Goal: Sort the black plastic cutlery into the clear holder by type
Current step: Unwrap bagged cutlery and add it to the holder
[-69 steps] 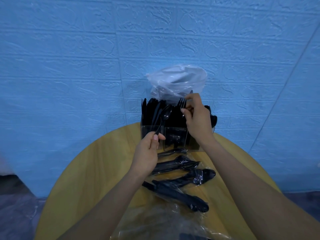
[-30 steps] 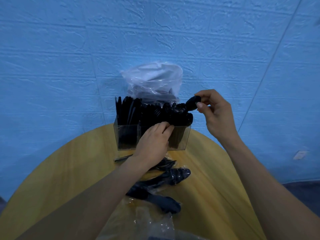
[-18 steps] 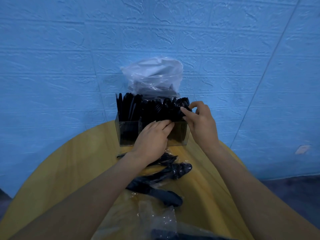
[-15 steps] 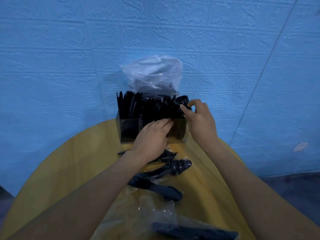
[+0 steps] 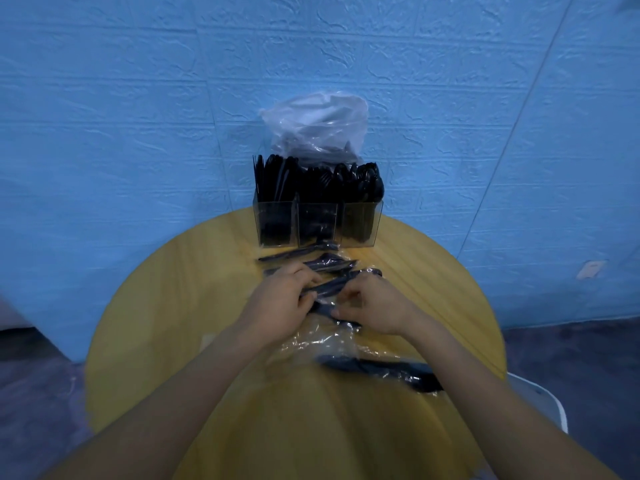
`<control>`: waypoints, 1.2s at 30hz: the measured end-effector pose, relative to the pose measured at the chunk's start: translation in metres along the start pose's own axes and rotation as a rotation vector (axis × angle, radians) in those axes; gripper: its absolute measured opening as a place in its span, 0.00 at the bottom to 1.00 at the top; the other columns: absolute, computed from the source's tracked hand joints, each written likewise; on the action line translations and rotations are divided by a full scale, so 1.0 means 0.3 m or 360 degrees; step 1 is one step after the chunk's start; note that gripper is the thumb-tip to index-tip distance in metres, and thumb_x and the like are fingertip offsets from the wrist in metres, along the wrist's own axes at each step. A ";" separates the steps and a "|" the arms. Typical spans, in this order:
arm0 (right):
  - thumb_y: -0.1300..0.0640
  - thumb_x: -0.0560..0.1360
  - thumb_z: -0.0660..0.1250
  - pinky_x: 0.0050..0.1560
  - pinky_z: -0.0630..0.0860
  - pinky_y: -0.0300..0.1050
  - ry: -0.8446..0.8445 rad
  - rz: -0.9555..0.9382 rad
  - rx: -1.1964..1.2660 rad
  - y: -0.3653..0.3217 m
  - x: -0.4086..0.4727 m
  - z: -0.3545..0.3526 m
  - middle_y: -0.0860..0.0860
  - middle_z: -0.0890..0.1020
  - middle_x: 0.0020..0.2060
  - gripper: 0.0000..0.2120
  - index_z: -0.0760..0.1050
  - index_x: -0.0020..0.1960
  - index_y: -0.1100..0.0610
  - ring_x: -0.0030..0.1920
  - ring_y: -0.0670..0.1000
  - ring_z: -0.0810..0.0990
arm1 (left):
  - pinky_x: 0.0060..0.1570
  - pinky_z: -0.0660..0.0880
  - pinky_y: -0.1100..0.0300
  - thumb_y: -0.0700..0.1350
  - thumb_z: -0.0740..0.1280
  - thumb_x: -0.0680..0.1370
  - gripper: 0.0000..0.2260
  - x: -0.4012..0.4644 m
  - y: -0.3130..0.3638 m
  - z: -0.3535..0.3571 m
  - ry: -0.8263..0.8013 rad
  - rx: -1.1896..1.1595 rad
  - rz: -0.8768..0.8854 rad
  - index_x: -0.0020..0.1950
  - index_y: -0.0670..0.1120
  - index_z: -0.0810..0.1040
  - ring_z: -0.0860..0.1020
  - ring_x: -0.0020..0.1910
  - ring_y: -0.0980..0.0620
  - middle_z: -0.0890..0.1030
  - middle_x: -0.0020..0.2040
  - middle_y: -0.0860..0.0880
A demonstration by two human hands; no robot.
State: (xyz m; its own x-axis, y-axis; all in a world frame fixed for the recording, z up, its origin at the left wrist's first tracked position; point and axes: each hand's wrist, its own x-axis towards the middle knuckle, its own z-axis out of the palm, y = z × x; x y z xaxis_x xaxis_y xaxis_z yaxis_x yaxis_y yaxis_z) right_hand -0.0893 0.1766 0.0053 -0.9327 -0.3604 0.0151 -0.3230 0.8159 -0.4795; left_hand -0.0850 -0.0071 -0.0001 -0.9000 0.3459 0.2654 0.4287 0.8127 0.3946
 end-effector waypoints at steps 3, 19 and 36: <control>0.51 0.72 0.71 0.42 0.65 0.41 -0.0064 0.0077 -0.0066 -0.015 -0.026 0.025 0.52 0.75 0.42 0.12 0.77 0.46 0.60 0.44 0.51 0.72 | 0.59 0.70 0.59 0.46 0.64 0.79 0.14 -0.047 0.003 -0.012 -0.0039 0.0010 -0.0046 0.64 0.49 0.75 0.72 0.60 0.54 0.73 0.61 0.54; 0.61 0.74 0.70 0.37 0.76 0.40 0.0594 0.0195 0.1544 -0.103 -0.138 -0.106 0.55 0.77 0.38 0.05 0.75 0.42 0.61 0.36 0.51 0.75 | 0.49 0.76 0.54 0.42 0.68 0.76 0.09 -0.149 0.033 -0.156 0.0344 -0.0163 -0.0073 0.54 0.51 0.79 0.78 0.48 0.54 0.81 0.49 0.55; 0.53 0.73 0.72 0.35 0.68 0.37 0.0850 0.0328 0.1307 -0.145 -0.139 -0.102 0.49 0.81 0.36 0.08 0.77 0.43 0.57 0.34 0.44 0.75 | 0.47 0.78 0.53 0.39 0.73 0.71 0.07 -0.193 -0.002 -0.228 0.0496 -0.0886 -0.0547 0.45 0.49 0.80 0.81 0.41 0.47 0.80 0.41 0.49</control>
State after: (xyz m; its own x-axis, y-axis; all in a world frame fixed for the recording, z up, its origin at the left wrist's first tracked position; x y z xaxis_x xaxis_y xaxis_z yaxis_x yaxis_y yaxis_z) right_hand -0.0414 0.1700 0.0524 -0.9729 0.1679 0.1590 -0.1239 0.2019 -0.9715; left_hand -0.0278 -0.0596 0.0445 -0.9623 -0.1037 0.2514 0.1768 0.4637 0.8682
